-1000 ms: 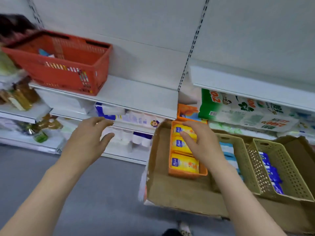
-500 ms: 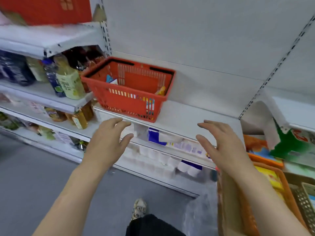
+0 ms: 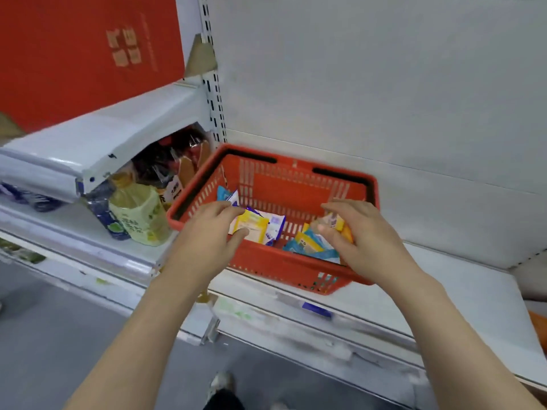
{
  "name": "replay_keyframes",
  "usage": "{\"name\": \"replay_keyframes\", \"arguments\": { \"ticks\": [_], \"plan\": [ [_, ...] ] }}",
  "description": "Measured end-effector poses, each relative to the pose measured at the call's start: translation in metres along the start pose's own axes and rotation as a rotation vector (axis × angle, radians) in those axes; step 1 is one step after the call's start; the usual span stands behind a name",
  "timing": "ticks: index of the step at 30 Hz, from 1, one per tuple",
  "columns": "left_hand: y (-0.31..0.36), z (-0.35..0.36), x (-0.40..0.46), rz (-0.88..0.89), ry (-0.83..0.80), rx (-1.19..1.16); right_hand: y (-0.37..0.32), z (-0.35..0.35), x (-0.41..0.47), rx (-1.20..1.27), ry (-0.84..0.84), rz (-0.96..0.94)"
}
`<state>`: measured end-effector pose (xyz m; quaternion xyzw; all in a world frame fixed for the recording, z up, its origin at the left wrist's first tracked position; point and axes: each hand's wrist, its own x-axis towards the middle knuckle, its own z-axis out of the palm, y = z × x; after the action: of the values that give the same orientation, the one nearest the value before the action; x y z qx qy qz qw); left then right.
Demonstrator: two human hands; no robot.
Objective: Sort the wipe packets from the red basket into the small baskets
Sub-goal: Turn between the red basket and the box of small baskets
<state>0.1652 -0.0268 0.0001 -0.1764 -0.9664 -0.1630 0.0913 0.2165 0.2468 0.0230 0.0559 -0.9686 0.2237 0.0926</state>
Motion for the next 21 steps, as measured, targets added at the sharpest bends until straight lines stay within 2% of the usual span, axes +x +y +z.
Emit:
{"name": "replay_keyframes", "arguments": {
  "ticks": [5, 8, 15, 18, 21],
  "plan": [
    [-0.04, 0.024, 0.067, 0.045, -0.137, -0.065, -0.004, 0.033, 0.053, -0.041, -0.098, 0.106],
    [-0.063, 0.039, 0.108, 0.074, -0.292, -0.101, -0.011, 0.063, 0.086, -0.078, -0.175, 0.182],
    [-0.095, 0.062, 0.169, 0.07, -0.565, -0.085, -0.033, 0.157, 0.166, -0.048, -0.616, 0.253],
    [-0.096, 0.068, 0.176, 0.091, -0.629, -0.126, -0.034, 0.176, 0.173, -0.055, -0.718, 0.298],
    [-0.094, 0.072, 0.179, 0.08, -0.694, -0.172, -0.024, 0.182, 0.17, 0.006, -0.731, 0.274]
  ]
}}
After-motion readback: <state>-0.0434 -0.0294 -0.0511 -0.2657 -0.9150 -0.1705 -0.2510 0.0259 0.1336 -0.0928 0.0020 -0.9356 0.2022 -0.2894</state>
